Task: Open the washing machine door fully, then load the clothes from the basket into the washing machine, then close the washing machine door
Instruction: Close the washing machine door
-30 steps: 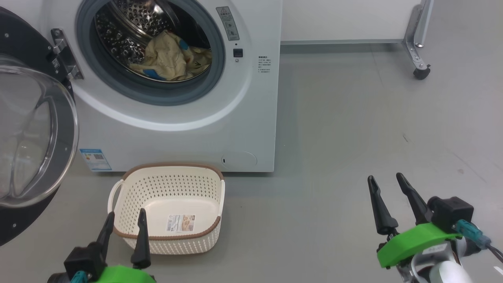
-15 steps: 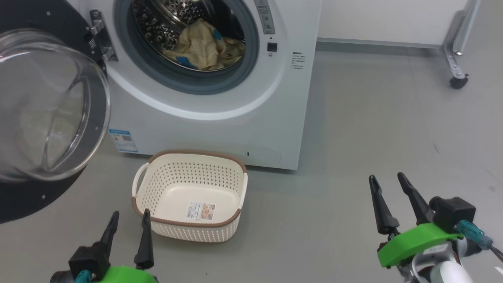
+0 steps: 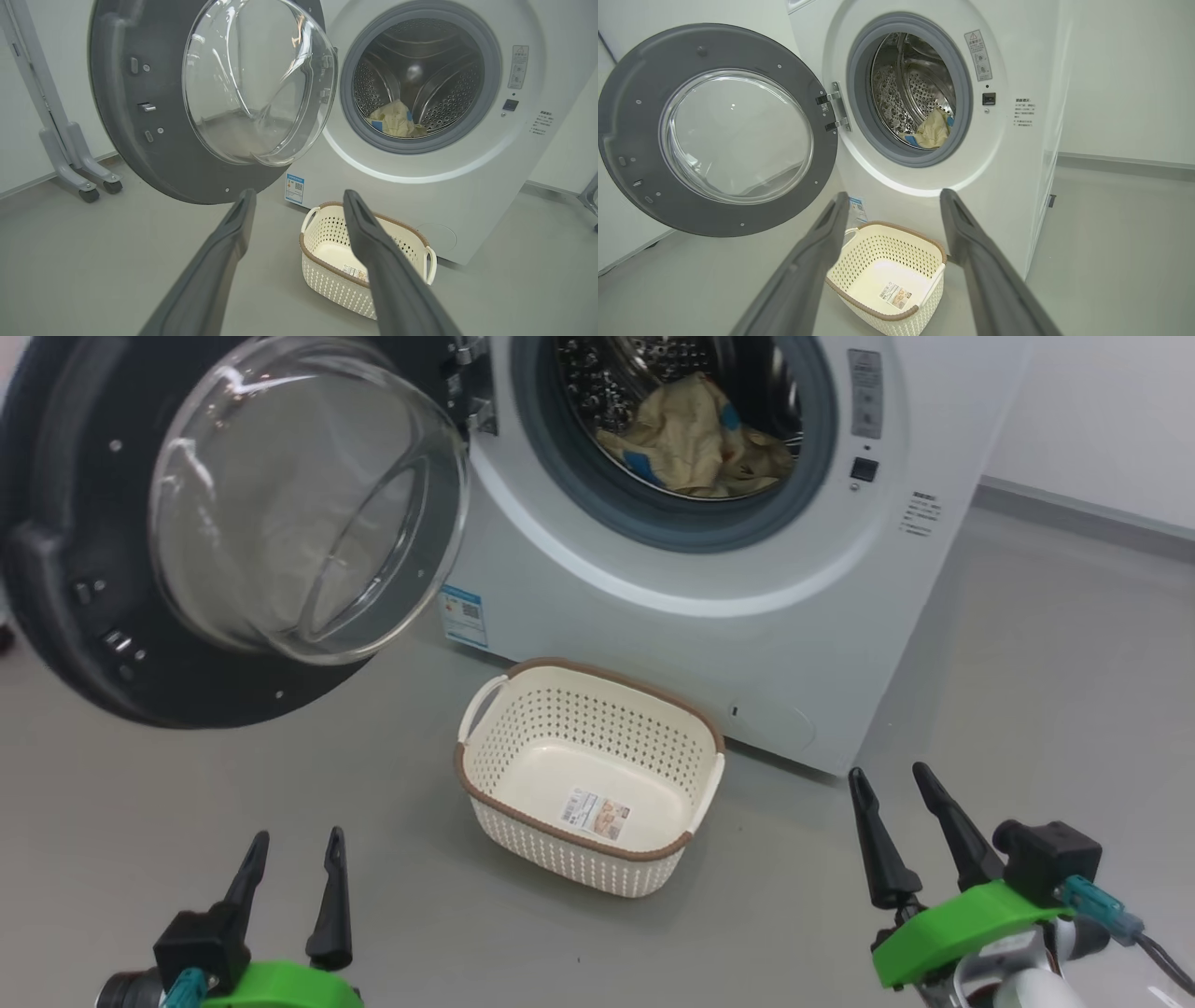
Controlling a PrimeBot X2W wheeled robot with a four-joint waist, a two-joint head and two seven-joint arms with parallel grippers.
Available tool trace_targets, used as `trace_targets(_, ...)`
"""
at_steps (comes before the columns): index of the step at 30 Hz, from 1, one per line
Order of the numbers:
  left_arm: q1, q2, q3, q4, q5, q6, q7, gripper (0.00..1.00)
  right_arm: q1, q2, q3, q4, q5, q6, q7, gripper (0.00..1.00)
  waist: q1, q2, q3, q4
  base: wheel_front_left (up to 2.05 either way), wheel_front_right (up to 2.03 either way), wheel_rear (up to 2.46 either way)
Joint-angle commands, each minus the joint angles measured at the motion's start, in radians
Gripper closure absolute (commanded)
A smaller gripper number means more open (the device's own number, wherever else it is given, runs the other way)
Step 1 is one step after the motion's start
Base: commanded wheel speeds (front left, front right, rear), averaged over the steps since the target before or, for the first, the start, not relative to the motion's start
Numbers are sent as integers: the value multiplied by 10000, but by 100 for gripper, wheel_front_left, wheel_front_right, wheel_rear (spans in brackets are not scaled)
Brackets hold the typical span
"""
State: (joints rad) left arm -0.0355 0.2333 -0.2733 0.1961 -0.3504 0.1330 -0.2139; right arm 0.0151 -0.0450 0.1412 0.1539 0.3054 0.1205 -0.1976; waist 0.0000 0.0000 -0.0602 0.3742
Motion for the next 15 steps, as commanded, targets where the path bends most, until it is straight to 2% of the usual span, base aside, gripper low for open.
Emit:
trace_targets(1, -516, 265, 381, -381, 116, 12, 29, 0, -512, -54, 247, -224, 68, 102, -152, 0, 0, 0, -77, 772, 0, 0, 0)
trace_targets(5, -402, 395, 541, -617, 80, 163, 60, 0, -755, -54, 683, -66, 188, 102, -231, 0, 0, 0, 22, 1156, 0, 0, 0)
trace_targets(15, 219, 462, 1080, -1278, -115, 629, -172, 0, -1807, -53, 1673, 537, 252, 102, -239, 0, 0, 0, 325, 1363, 0, 0, 0)
